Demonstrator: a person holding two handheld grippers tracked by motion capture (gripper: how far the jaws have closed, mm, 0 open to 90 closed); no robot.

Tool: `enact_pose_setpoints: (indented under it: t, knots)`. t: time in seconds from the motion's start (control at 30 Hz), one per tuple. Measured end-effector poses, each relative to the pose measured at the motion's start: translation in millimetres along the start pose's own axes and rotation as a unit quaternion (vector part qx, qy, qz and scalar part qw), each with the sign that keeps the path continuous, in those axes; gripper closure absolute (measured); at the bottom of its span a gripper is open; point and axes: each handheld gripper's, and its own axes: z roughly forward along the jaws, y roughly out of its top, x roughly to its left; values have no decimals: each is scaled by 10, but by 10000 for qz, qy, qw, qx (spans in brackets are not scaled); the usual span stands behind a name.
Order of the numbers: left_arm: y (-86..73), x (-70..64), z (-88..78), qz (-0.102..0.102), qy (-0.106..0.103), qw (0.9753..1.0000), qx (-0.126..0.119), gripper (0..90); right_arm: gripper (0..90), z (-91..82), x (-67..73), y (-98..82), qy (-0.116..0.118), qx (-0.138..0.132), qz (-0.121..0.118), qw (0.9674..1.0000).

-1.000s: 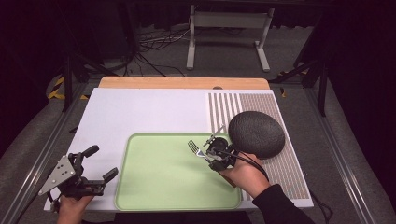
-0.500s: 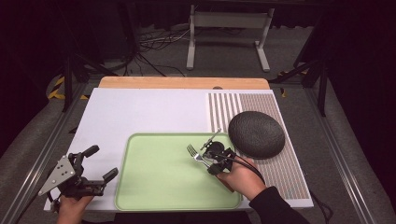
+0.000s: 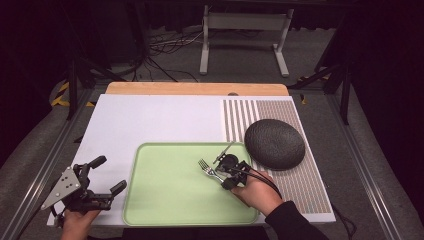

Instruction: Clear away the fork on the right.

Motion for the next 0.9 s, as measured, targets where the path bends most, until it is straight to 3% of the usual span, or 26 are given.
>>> enact_pose_setpoints:
  t: [0.1,0.23,0.3,0.37,0.43,0.47,0.67,0.77,0.9]
  knots:
    - [0,0,0,4,-3,10000,0,1,748,2,-5,-6,36,23,-12,10000]
    - [0,1,1,13,4,10000,0,1,633,-34,-18,-12,107,-74,-28,9999]
    - [1,-1,1,-1,-5,10000,1,1,616,-49,-19,-12,92,-119,-81,9999]
    - [1,-2,0,1,-3,10000,2,1,608,-64,-19,-10,106,-137,-109,9998]
    - [0,-2,2,11,9,10000,-3,1,662,-109,2,2,147,-295,-359,9988]
    - [0,-2,2,11,9,10000,-3,1,662,-109,2,2,147,-295,-359,9988]
    - [0,-2,3,13,7,10000,-6,1,897,-179,80,91,162,-776,-1037,9914]
    - [-2,2,3,13,11,10000,-18,1,900,-179,98,145,184,-1040,-1256,9864]
    - [-5,1,6,-6,6,10000,-18,1,900,-151,94,233,261,-1218,-1392,9824]
